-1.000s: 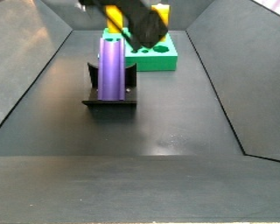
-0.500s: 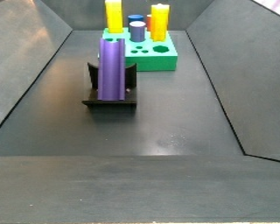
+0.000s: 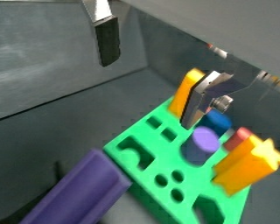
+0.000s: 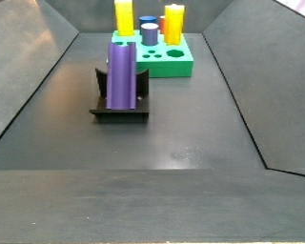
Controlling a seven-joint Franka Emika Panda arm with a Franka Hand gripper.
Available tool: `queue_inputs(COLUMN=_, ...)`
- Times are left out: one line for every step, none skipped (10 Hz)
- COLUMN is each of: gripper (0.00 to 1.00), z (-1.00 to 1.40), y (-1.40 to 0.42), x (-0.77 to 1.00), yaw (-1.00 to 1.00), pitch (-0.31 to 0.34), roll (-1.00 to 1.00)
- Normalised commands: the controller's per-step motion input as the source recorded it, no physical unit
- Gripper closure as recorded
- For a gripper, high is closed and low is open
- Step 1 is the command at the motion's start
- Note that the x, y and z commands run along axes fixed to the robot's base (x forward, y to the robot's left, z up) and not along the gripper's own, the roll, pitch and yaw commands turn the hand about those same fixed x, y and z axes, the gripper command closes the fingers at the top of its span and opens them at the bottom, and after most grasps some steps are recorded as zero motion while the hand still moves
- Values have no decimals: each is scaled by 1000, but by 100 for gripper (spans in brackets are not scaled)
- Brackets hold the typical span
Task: Pick up the arch object. Move up. Place the arch object on the fixture. Regrasp the arch object. Move to above the board. Insert the arch object.
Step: Regrasp the arch object.
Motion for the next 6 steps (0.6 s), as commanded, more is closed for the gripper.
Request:
queue_inputs(gripper=0, z=5, y=-20, x=-3, yaw=41, pitch=26, roll=1000)
queue_inputs(gripper=0, z=-3, y=-22, x=8, yaw=42, pitch=24, roll=1000)
queue_inputs(gripper=0, z=2, y=-16, x=12, yaw=43, pitch=23, roll=1000)
queue_inputs(gripper=0, z=5, y=-19, x=10, yaw=44, pitch=26, roll=1000)
queue_inputs(gripper=0, z=5, y=-16, x=9, yaw=45, pitch=29, roll=1000)
queue_inputs(gripper=0, z=5, y=-19, x=17, yaw=46, pitch=37, roll=1000)
